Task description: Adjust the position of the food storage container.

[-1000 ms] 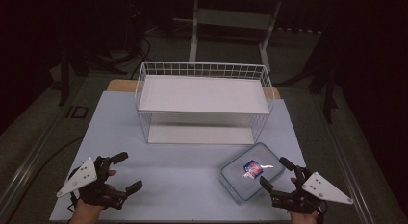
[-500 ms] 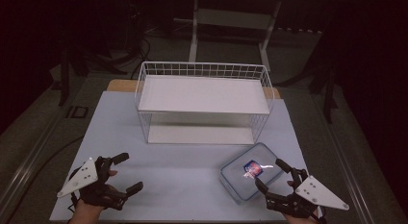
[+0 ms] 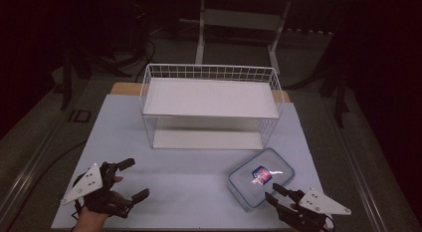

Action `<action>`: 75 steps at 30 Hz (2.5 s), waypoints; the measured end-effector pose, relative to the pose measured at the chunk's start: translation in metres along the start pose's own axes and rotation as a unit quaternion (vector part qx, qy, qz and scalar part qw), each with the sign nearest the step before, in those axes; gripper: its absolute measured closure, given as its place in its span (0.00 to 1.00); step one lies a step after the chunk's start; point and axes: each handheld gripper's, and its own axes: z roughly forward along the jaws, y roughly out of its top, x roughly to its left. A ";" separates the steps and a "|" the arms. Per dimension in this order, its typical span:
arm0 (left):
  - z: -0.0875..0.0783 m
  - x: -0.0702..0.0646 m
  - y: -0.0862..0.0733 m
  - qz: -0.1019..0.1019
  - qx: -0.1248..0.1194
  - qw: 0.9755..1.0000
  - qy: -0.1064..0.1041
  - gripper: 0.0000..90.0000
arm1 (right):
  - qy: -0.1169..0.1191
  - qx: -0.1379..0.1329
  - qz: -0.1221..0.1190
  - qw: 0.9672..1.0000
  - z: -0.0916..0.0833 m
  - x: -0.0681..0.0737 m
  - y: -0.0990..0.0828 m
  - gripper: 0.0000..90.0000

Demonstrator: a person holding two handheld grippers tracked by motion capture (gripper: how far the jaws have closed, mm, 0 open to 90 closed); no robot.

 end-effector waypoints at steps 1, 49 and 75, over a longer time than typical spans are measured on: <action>0.000 0.000 0.000 0.002 0.001 1.000 0.000 0.00 | 0.001 0.008 0.001 1.000 0.001 0.000 -0.003 0.75; 0.003 -0.002 -0.001 0.008 0.008 1.000 -0.002 0.00 | 0.049 0.090 -0.041 0.994 0.057 -0.006 -0.008 1.00; 0.004 -0.002 -0.002 0.006 0.011 1.000 -0.002 0.00 | -0.146 0.084 0.032 0.985 0.025 -0.122 -0.029 1.00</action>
